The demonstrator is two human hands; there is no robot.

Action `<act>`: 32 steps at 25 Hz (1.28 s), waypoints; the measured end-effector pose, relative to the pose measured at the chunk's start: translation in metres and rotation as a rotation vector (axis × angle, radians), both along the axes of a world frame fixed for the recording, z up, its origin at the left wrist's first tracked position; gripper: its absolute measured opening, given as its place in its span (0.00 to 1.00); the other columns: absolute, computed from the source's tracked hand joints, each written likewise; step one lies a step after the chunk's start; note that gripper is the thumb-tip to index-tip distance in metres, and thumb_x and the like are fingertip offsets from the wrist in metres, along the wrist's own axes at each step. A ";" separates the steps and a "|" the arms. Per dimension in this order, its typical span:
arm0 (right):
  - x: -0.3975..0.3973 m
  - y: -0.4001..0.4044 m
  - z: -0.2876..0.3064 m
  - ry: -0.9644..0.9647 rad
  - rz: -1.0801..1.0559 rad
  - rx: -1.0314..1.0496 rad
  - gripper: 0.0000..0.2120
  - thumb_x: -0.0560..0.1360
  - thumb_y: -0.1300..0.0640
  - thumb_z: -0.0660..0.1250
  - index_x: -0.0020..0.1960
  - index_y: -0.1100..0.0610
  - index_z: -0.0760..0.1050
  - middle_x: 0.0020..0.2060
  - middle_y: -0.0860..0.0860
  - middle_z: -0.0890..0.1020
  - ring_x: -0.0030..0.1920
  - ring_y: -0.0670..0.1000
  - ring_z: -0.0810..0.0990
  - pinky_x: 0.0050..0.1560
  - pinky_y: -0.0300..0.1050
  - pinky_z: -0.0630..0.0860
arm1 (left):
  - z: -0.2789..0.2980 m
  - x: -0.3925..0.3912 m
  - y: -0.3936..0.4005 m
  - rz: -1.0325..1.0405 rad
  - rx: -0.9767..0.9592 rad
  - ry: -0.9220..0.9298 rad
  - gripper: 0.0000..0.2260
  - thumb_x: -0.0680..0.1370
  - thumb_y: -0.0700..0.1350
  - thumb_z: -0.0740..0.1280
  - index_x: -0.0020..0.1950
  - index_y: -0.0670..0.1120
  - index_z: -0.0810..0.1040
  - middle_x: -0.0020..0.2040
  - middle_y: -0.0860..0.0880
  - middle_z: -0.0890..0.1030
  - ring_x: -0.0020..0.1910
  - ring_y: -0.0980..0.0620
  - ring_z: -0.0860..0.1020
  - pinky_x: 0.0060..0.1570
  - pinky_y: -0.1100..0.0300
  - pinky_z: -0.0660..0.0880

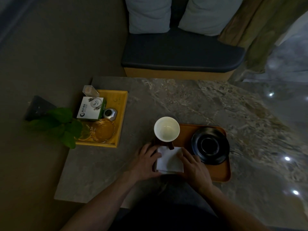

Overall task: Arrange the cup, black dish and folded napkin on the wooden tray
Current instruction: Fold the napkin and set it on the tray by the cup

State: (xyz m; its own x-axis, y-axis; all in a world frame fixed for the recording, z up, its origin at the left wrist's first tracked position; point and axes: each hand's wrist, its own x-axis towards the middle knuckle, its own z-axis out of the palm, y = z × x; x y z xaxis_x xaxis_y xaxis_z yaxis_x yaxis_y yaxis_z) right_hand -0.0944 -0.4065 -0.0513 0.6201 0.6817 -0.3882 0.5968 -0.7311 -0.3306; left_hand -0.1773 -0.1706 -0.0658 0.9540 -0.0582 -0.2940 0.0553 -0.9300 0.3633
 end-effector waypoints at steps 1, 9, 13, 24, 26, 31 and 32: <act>0.000 0.000 -0.001 0.010 -0.009 -0.002 0.42 0.71 0.35 0.63 0.78 0.46 0.49 0.79 0.51 0.50 0.72 0.59 0.62 0.58 0.53 0.77 | 0.000 0.000 0.001 -0.003 -0.001 0.007 0.34 0.69 0.70 0.64 0.70 0.55 0.68 0.78 0.49 0.61 0.78 0.44 0.51 0.74 0.38 0.56; 0.010 0.009 -0.002 0.041 0.025 -0.019 0.44 0.70 0.35 0.66 0.76 0.43 0.45 0.79 0.49 0.48 0.64 0.56 0.71 0.48 0.46 0.77 | 0.009 0.001 0.003 -0.030 -0.006 0.016 0.32 0.70 0.67 0.66 0.70 0.54 0.69 0.77 0.49 0.61 0.77 0.44 0.52 0.74 0.41 0.54; 0.005 0.006 -0.003 -0.010 0.036 -0.036 0.42 0.72 0.36 0.66 0.77 0.43 0.46 0.79 0.50 0.48 0.62 0.56 0.71 0.48 0.47 0.75 | 0.013 0.000 0.002 -0.016 -0.013 0.065 0.32 0.71 0.67 0.66 0.71 0.55 0.67 0.78 0.50 0.60 0.77 0.45 0.50 0.74 0.41 0.54; 0.006 0.009 0.004 -0.040 0.050 -0.065 0.36 0.73 0.34 0.61 0.76 0.45 0.52 0.78 0.51 0.54 0.72 0.57 0.61 0.67 0.57 0.66 | 0.016 0.003 0.014 -0.012 -0.084 0.142 0.34 0.70 0.69 0.65 0.72 0.56 0.67 0.78 0.52 0.59 0.78 0.45 0.47 0.74 0.43 0.52; 0.009 0.014 0.012 -0.073 -0.039 0.043 0.31 0.73 0.33 0.60 0.72 0.44 0.61 0.73 0.50 0.67 0.69 0.54 0.68 0.63 0.54 0.71 | 0.024 0.011 0.025 0.077 -0.169 0.133 0.32 0.69 0.68 0.68 0.69 0.55 0.71 0.74 0.52 0.67 0.76 0.48 0.55 0.73 0.47 0.57; 0.030 0.036 0.036 -0.154 -0.274 0.243 0.34 0.68 0.29 0.61 0.71 0.40 0.59 0.67 0.47 0.72 0.65 0.53 0.71 0.58 0.55 0.73 | 0.058 0.061 0.066 0.252 -0.154 -0.025 0.27 0.69 0.60 0.74 0.65 0.55 0.74 0.64 0.52 0.77 0.67 0.50 0.70 0.64 0.52 0.69; 0.037 0.042 0.040 -0.155 -0.282 0.249 0.39 0.67 0.29 0.62 0.73 0.41 0.57 0.68 0.47 0.71 0.67 0.53 0.69 0.60 0.57 0.71 | 0.065 0.074 0.070 0.239 -0.164 -0.011 0.30 0.68 0.58 0.75 0.68 0.56 0.72 0.67 0.51 0.74 0.69 0.50 0.67 0.66 0.51 0.67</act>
State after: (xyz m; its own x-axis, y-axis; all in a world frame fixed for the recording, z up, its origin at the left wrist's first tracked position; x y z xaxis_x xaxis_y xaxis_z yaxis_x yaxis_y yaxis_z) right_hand -0.0571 -0.3643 -0.0110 0.8344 0.5380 -0.1199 0.4412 -0.7823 -0.4398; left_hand -0.1029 -0.1006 -0.0010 0.9494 0.1230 -0.2890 0.2613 -0.8199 0.5095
